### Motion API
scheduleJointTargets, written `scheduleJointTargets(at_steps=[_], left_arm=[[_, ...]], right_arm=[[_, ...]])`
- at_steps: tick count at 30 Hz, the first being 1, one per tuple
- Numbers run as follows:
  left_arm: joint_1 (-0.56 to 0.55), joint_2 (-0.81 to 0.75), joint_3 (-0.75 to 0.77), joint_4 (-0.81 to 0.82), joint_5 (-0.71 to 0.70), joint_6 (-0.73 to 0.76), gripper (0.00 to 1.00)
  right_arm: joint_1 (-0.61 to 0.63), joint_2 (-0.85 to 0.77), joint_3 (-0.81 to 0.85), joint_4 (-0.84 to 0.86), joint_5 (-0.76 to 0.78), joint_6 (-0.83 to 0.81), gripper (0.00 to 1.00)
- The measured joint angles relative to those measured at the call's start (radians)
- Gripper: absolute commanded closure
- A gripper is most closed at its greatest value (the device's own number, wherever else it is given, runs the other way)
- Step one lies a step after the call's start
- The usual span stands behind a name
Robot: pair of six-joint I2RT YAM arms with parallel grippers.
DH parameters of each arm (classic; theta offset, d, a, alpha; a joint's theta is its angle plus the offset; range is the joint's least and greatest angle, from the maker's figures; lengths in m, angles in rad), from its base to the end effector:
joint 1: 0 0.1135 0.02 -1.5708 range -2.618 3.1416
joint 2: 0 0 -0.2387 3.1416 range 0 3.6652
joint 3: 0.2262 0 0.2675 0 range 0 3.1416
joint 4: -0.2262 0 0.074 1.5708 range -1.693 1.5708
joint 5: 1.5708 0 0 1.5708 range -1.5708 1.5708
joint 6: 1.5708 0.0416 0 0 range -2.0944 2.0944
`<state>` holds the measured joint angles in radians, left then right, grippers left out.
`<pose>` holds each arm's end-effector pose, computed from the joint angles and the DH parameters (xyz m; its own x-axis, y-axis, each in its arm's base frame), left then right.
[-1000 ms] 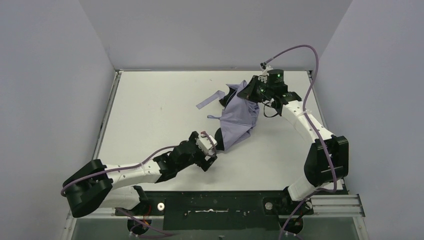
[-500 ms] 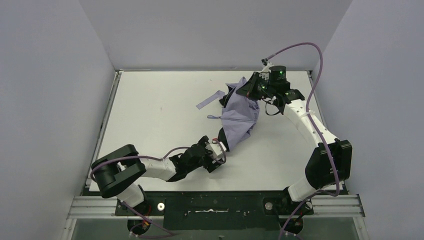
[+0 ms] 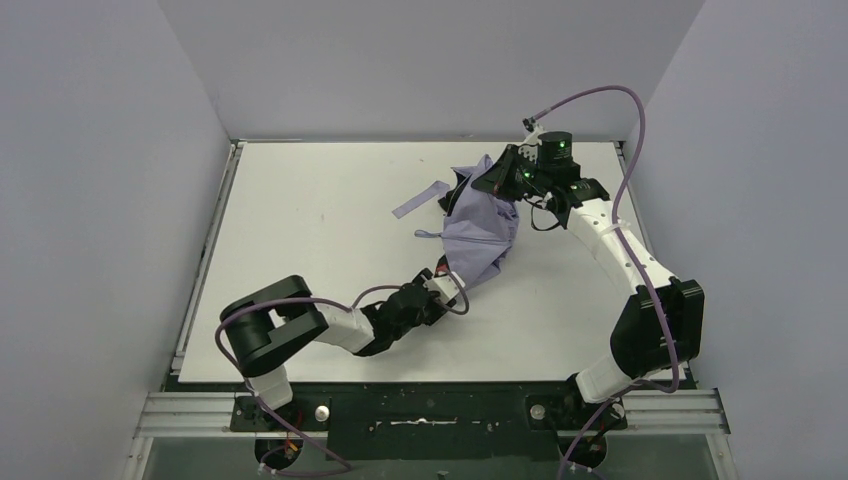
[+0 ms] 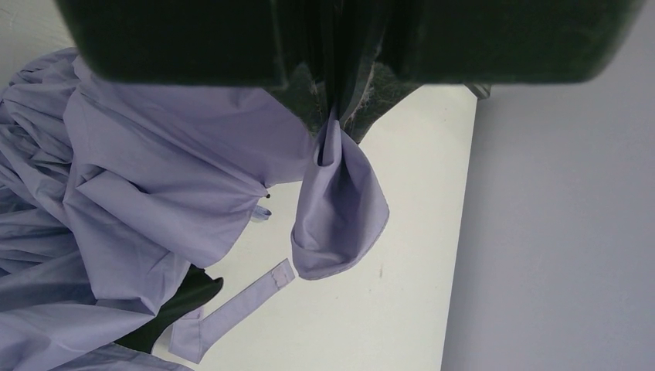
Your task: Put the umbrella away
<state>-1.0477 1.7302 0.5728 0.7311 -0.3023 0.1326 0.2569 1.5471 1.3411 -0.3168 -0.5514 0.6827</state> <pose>0.1711 -0.2720 0.0875 -0.1133 0.4492 -0.8862 0.7128 0.6581 0.2424 0.3587 0.1168 0.3029 -0.7882 0.3486 -0.5072 -0.2039 0.6298 0.7496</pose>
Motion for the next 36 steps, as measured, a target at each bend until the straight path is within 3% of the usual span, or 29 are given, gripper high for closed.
scheduleJointTargets(at_steps=[4, 7, 14, 19, 27, 33, 36], left_arm=[[0.000, 0.021, 0.021, 0.000, -0.027, -0.001, 0.85], [0.000, 0.011, 0.029, -0.006, -0.016, -0.002, 0.99], [0.000, -0.159, 0.029, -0.085, 0.148, -0.031, 1.00], [0.000, -0.312, 0.029, -0.144, 0.395, -0.101, 1.00], [-0.023, -0.332, -0.005, -0.159, 0.715, -0.217, 1.00], [-0.041, -0.326, -0.016, -0.155, 0.776, -0.269, 0.73], [-0.043, -0.343, -0.043, -0.151, 0.770, -0.299, 0.42]], right_arm=[[0.000, 0.000, 0.000, 0.000, -0.003, 0.003, 1.00], [0.000, 0.000, 0.000, 0.000, -0.003, 0.002, 1.00], [0.000, 0.002, 0.000, -0.009, -0.001, -0.019, 1.00], [0.000, 0.011, 0.000, -0.011, 0.005, -0.035, 1.00], [0.000, 0.066, -0.003, -0.010, 0.008, -0.051, 1.00], [0.000, 0.066, -0.072, 0.022, -0.031, -0.112, 1.00], [0.008, 0.054, -0.123, 0.026, -0.090, -0.181, 0.99]])
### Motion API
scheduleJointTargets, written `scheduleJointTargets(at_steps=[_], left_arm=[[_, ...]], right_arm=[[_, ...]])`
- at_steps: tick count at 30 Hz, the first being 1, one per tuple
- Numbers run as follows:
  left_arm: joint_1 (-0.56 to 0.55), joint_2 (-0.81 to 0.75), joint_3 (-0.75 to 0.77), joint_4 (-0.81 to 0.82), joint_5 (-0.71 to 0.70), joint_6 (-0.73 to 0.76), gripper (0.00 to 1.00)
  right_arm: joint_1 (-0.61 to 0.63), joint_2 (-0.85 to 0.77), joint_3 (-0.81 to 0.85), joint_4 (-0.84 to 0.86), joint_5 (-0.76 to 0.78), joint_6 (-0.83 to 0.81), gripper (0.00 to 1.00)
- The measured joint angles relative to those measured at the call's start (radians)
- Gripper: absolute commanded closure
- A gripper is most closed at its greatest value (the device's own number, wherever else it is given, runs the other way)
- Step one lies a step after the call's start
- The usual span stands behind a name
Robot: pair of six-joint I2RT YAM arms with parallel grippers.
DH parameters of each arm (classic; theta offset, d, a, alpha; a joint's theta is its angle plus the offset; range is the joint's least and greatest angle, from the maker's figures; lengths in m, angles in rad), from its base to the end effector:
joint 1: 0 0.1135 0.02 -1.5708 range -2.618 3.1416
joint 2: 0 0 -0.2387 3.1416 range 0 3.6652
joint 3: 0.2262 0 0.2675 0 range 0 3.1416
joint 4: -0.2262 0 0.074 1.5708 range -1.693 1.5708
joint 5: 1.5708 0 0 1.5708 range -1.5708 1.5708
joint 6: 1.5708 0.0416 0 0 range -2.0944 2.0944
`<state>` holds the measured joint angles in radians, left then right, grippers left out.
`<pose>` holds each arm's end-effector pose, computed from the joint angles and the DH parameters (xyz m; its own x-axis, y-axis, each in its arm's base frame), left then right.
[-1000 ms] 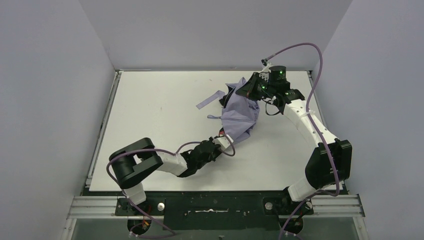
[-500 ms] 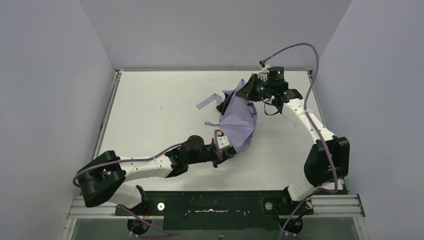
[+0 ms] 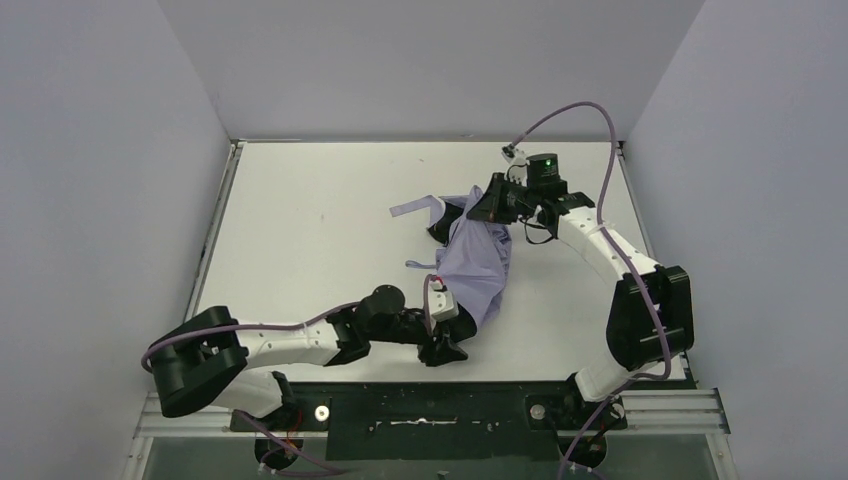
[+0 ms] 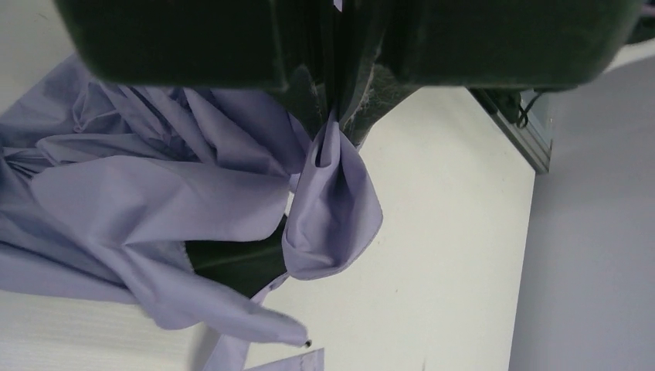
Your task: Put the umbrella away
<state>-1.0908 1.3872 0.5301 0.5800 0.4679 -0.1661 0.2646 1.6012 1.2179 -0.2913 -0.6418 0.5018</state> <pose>0.1216 -0.2742 0.1600 -0.2886 0.2348 -0.9282 0.9574 0.0671 -0.2807 0.3557 0.1222 0.2432 -0.8463 0.1699 -0.5048 -0.2893 0.6492 0.7034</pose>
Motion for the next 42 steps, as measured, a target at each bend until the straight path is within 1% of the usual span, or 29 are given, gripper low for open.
scheduleJointTargets(at_steps=[2, 4, 5, 7, 9, 12, 15, 18, 19, 22, 25, 27, 30, 32, 34, 36, 42], left_arm=[[-0.001, -0.033, -0.029, -0.011, -0.011, -0.014, 0.39], [-0.001, -0.090, -0.055, -0.044, -0.028, -0.036, 0.39], [-0.001, -0.126, -0.064, -0.068, -0.044, -0.044, 0.38], [-0.001, -0.214, -0.082, -0.116, -0.084, -0.063, 0.39], [-0.001, -0.318, -0.103, -0.164, -0.134, -0.077, 0.36], [0.000, -0.505, -0.129, -0.270, -0.253, -0.110, 0.34], [0.002, -0.655, -0.130, -0.369, -0.384, -0.139, 0.33], [0.011, -0.745, -0.129, -0.456, -0.507, -0.156, 0.32], [0.015, -0.756, -0.126, -0.486, -0.541, -0.161, 0.32], [0.033, -0.742, -0.114, -0.563, -0.603, -0.164, 0.30], [0.054, -0.695, -0.093, -0.621, -0.629, -0.166, 0.29], [0.068, -0.664, -0.077, -0.642, -0.633, -0.169, 0.29], [0.087, -0.624, -0.050, -0.656, -0.628, -0.174, 0.29], [0.096, -0.595, -0.033, -0.652, -0.621, -0.177, 0.29], [0.101, -0.563, -0.017, -0.644, -0.614, -0.181, 0.29], [0.104, -0.527, -0.001, -0.628, -0.605, -0.182, 0.29], [0.105, -0.418, 0.066, -0.576, -0.575, -0.183, 0.29]], right_arm=[[0.006, -0.013, -0.022, -0.002, -0.027, -0.037, 0.96], [0.023, -0.039, -0.043, -0.025, -0.063, -0.098, 0.93], [0.039, -0.055, -0.050, -0.044, -0.078, -0.135, 0.89], [0.087, -0.091, -0.060, -0.088, -0.091, -0.213, 0.86], [0.146, -0.132, -0.072, -0.129, -0.090, -0.280, 0.84], [0.245, -0.207, -0.114, -0.187, -0.069, -0.359, 0.83], [0.324, -0.278, -0.188, -0.216, -0.020, -0.384, 0.81], [0.373, -0.345, -0.296, -0.223, 0.039, -0.365, 0.79], [0.386, -0.365, -0.338, -0.217, 0.060, -0.351, 0.77], [0.417, -0.412, -0.458, -0.191, 0.103, -0.288, 0.66], [0.435, -0.448, -0.578, -0.141, 0.117, -0.216, 0.51], [0.438, -0.467, -0.626, -0.124, 0.119, -0.175, 0.46], [0.439, -0.505, -0.647, -0.121, 0.114, -0.138, 0.34], [0.438, -0.538, -0.647, -0.107, 0.094, -0.117, 0.28], [0.439, -0.566, -0.644, -0.106, 0.059, -0.110, 0.26], [0.440, -0.583, -0.634, -0.115, 0.024, -0.101, 0.27], [0.443, -0.684, -0.578, -0.176, -0.042, -0.081, 0.38]])
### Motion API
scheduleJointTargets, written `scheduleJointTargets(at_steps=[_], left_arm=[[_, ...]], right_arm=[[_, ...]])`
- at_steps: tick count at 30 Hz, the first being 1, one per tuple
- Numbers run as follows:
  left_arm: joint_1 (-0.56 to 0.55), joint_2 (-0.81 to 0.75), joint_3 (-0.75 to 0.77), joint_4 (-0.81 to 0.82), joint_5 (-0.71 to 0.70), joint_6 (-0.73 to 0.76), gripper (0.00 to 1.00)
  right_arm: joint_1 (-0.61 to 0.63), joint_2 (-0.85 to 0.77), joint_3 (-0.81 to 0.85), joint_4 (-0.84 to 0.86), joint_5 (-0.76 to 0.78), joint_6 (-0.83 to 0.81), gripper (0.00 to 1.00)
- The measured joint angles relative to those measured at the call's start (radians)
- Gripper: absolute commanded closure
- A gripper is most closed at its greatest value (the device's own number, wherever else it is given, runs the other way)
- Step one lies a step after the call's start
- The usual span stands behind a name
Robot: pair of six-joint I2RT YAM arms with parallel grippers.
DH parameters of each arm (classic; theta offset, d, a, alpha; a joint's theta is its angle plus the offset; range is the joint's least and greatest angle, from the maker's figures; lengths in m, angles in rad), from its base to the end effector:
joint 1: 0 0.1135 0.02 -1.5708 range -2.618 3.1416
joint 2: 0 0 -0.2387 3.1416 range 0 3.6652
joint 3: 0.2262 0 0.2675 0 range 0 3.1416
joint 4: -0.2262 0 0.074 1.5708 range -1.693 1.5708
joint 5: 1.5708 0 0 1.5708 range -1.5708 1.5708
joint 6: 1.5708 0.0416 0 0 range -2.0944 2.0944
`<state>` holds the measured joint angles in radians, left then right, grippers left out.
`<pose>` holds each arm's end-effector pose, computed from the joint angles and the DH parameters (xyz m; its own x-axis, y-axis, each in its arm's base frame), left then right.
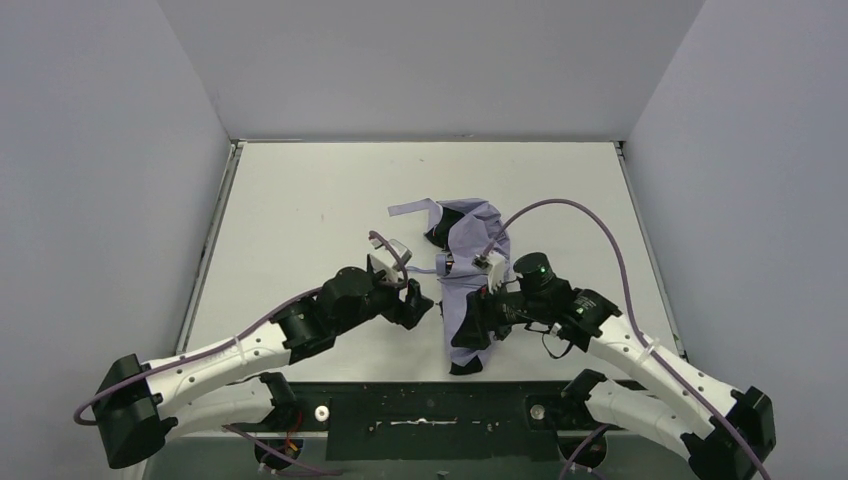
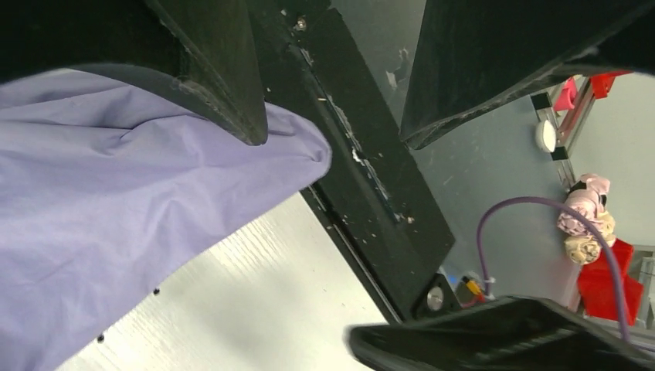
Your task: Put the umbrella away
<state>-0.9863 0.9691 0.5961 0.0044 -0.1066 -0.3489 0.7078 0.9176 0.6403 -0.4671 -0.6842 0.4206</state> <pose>0.1456 -0.2120 0.2296 -0.4516 0.0665 -0.8897 0.6599 0.6961 -0.2829 0.1502 0.1632 0.2174 -0.8199 -0.2851 -0.4965 -0.5721 0.4414 0.6912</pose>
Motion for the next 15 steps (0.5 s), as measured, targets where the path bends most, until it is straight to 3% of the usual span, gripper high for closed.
scheduleJointTargets(at_steps=[4, 8, 15], left_arm=[[0.000, 0.063, 0.043, 0.043, 0.019, -0.007, 0.29], [-0.002, 0.134, 0.091, 0.085, 0.039, -0.013, 0.38], [-0.042, 0.319, 0.162, 0.200, 0.088, -0.019, 0.50]], right_arm=[[0.000, -0.044, 0.087, -0.076, 0.020, -0.006, 0.58], [0.000, -0.114, 0.152, -0.138, 0.163, -0.007, 0.80], [0.000, -0.229, 0.209, -0.239, 0.599, 0.071, 0.79]])
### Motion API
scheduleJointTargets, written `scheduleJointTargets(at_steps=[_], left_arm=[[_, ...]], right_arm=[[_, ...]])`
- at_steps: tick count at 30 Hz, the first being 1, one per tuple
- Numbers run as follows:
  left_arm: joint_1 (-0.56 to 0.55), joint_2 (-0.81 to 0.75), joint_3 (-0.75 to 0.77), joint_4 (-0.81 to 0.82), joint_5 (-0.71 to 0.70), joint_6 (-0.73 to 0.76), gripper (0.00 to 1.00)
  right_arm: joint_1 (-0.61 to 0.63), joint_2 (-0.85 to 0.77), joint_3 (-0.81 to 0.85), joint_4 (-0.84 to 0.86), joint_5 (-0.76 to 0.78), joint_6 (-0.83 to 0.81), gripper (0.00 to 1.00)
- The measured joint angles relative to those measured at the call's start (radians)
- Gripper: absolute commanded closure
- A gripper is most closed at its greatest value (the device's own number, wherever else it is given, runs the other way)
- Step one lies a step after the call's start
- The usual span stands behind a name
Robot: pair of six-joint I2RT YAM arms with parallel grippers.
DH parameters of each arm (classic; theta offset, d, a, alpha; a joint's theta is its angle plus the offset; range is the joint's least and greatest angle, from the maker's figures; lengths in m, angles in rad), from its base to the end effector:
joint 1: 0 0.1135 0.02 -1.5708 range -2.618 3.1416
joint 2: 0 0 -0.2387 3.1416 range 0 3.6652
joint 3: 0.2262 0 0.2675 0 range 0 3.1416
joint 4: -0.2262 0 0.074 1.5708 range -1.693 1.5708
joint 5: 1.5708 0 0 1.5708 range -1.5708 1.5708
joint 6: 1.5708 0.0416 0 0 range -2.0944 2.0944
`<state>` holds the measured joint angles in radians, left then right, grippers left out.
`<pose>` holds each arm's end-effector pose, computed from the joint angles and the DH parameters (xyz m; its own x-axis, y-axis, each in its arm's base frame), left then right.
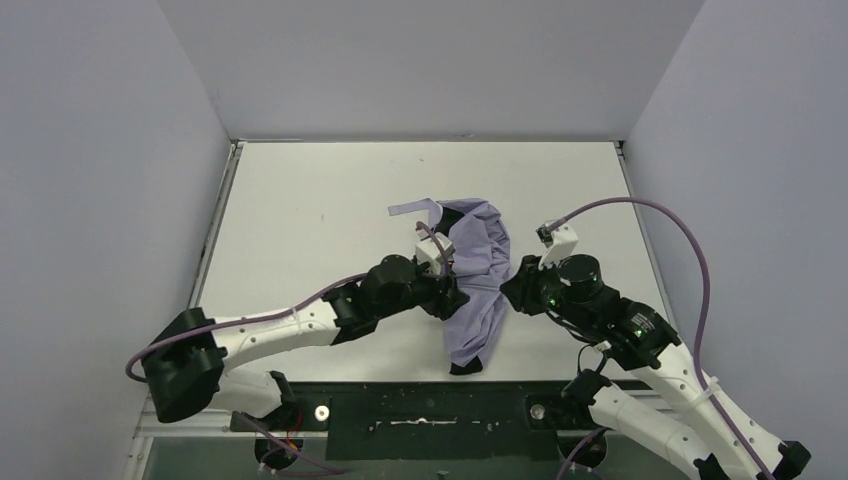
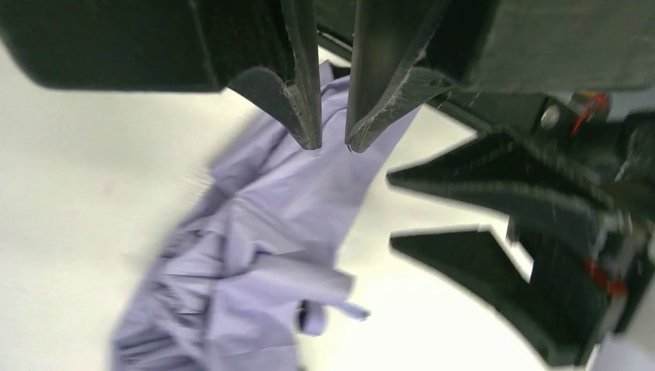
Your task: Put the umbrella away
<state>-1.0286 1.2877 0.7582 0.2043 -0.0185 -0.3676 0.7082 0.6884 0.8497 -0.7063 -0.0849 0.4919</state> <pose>0.1648 -0.2721 0.2259 -0.4584 0.0646 -0.8864 0.7315 0.5938 -0.3350 0.1360 0.1211 0.3064 -0.6792 0.0379 -0.7330 -0.4338 0.7848 0.4426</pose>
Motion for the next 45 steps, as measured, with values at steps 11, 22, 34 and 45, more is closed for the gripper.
scheduleJointTargets(at_steps=[11, 22, 34, 45], left_arm=[[-0.129, 0.297, 0.003, 0.095, 0.053, -0.047, 0.54], [-0.219, 0.403, -0.080, 0.194, -0.035, -0.124, 0.50], [-0.219, 0.263, -0.144, 0.105, -0.086, -0.128, 0.38], [0.064, -0.252, -0.161, -0.159, -0.105, -0.155, 0.26]], right_arm=[[-0.002, 0.116, -0.006, -0.053, 0.199, 0.096, 0.81], [-0.003, 0.166, -0.219, 0.063, 0.115, 0.214, 0.77], [-0.014, 0.220, -0.292, 0.170, 0.051, 0.257, 0.66], [-0.071, 0.247, -0.238, 0.236, 0.000, 0.233, 0.72]])
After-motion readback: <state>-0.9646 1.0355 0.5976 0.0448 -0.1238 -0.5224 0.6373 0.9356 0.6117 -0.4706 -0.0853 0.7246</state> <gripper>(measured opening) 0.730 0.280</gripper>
